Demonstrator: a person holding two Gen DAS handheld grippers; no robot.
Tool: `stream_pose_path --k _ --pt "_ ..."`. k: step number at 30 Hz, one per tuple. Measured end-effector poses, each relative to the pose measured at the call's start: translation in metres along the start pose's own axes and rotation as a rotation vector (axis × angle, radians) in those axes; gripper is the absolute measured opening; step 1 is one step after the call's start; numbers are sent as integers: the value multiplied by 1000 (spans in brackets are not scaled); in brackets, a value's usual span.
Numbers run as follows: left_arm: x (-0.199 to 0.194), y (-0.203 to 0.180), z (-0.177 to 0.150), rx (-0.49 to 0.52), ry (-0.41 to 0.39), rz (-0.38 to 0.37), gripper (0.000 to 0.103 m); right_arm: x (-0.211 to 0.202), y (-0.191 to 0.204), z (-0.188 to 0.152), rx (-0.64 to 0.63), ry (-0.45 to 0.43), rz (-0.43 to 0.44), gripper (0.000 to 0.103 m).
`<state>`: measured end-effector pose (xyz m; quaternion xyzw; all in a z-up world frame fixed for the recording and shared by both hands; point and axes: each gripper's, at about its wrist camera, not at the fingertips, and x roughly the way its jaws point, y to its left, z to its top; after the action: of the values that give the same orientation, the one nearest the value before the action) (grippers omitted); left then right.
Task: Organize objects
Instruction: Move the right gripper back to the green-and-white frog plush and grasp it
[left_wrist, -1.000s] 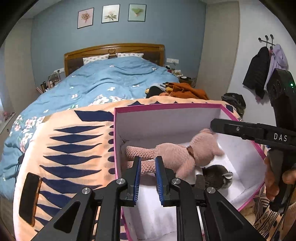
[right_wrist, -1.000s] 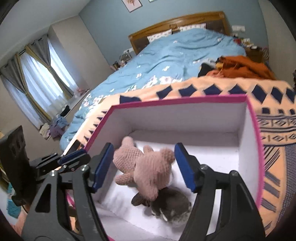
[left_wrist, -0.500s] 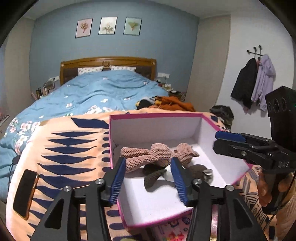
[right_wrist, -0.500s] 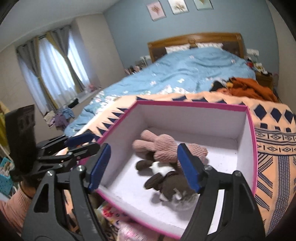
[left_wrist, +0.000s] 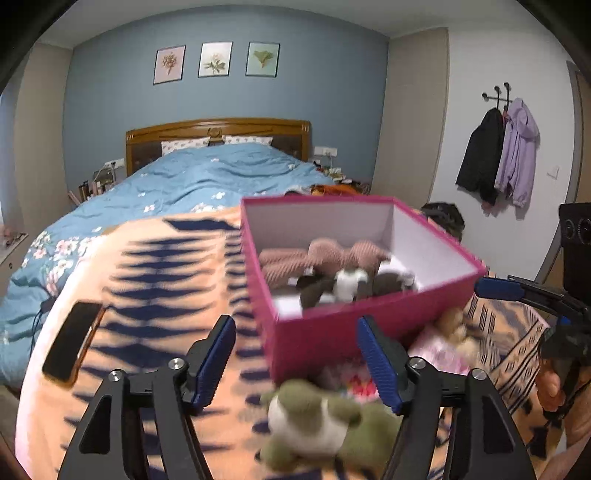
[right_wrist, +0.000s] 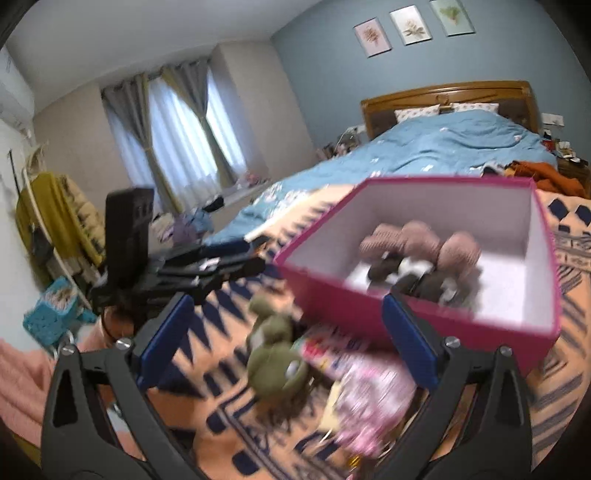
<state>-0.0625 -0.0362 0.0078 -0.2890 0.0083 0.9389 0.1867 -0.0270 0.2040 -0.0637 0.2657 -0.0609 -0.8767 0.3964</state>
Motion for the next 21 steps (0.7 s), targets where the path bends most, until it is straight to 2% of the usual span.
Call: stream_pose_path --k 3,6,12,14,18,21 --pt "2 7 -16 -23 32 4 72 21 10 -21 18 81 22 102" --pt "3 15 -29 -48 53 8 72 41 17 -36 16 143 -6 101" --pt "6 19 -44 -59 85 21 72 75 20 -53 57 242 -14 88" --pt "8 20 -46 -62 91 21 72 84 23 -57 63 263 -35 83" --pt "11 21 -50 -69 98 16 72 90 26 -58 57 263 -74 83" --pt "14 21 -51 -74 107 16 72 97 27 -60 45 280 -131 77"
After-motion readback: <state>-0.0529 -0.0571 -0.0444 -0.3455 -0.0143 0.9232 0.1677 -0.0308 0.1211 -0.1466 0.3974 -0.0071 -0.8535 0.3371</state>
